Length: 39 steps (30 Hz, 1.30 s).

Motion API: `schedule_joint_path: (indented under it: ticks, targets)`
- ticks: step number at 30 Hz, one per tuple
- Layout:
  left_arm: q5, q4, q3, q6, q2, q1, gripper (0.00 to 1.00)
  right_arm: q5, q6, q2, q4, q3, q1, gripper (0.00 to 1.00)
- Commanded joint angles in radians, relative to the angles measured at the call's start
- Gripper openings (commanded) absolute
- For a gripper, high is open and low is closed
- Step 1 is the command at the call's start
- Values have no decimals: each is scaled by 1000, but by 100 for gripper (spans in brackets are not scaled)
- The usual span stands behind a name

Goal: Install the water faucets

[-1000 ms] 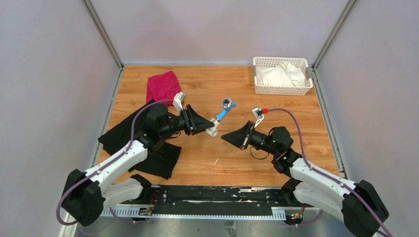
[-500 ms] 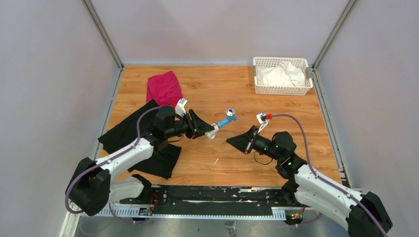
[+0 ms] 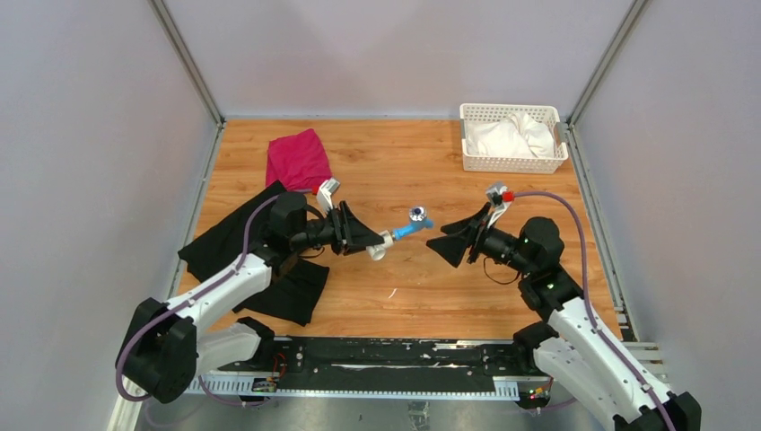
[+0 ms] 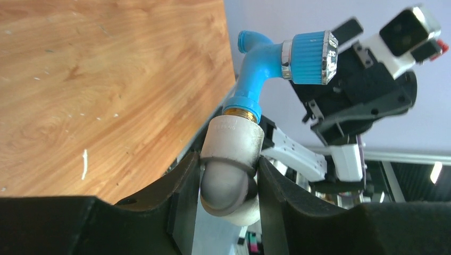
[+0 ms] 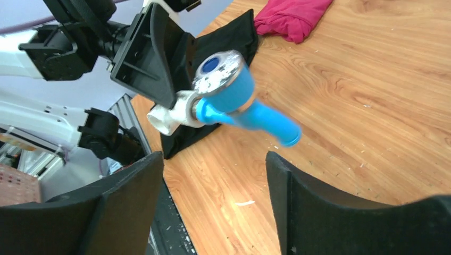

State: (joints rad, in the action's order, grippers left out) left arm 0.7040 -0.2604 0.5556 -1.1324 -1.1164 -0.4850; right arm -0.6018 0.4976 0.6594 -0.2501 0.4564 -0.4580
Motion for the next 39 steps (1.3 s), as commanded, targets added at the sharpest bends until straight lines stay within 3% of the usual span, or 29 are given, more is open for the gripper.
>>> schedule_joint_path:
  ticks: [1,6,15,26,39]
  targets:
    - [199,-51,-2,22,32,9,0,-190,-115,18,77,70,97,79]
    - [357,-51,9,13,18,11,0,-348,-158,53,81,134,146,83]
    - [455,-51,58,11,10,11,0,-594,-259,5,128,199,135,91]
    - [498,-51,112,-7,-2,11,0,-500,-339,7,132,195,23,93]
    - [500,-50,113,-11,5,11,0,-424,-410,142,141,254,-74,89]
